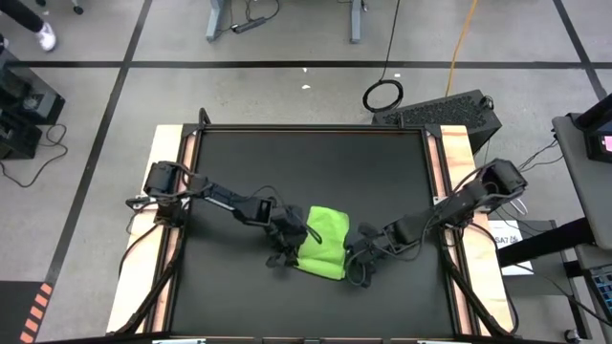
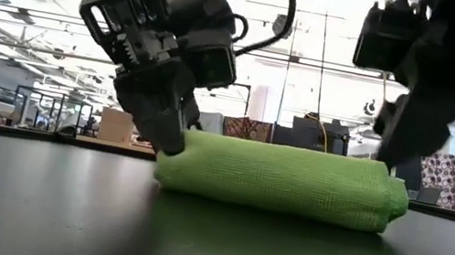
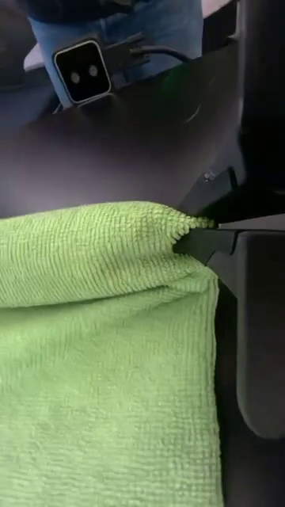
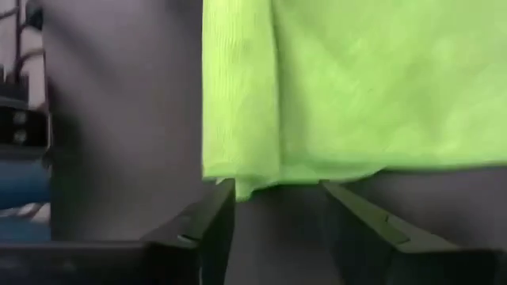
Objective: Roll towel into tight, uniform cylinder
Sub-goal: Roll the green towel
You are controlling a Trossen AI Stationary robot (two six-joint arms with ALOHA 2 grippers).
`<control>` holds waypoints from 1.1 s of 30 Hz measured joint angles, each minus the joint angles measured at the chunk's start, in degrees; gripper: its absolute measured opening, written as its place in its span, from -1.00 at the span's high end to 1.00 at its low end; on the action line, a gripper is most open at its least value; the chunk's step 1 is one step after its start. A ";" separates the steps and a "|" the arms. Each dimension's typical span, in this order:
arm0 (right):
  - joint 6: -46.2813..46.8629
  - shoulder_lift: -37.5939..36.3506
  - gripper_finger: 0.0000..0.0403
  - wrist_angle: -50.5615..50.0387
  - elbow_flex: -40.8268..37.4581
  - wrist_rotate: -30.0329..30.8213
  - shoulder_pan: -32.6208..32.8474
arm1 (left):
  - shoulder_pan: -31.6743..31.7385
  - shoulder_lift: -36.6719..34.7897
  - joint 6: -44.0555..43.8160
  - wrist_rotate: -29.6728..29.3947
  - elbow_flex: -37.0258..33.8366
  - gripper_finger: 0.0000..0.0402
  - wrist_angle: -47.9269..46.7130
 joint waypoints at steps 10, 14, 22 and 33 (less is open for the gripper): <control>-8.27 -1.32 0.25 1.32 0.15 9.37 -2.82 | 0.71 3.51 -4.38 6.41 0.88 0.96 1.28; -12.53 -0.23 0.33 2.84 0.15 10.52 -5.55 | 1.05 3.76 -5.83 7.45 2.08 0.95 0.89; -20.49 5.99 0.47 8.78 0.15 3.50 -13.18 | 3.71 4.25 -9.36 10.21 2.73 0.94 0.74; -26.63 11.79 0.69 9.65 0.28 1.20 -18.30 | 6.72 4.28 -13.54 11.91 2.69 0.94 0.50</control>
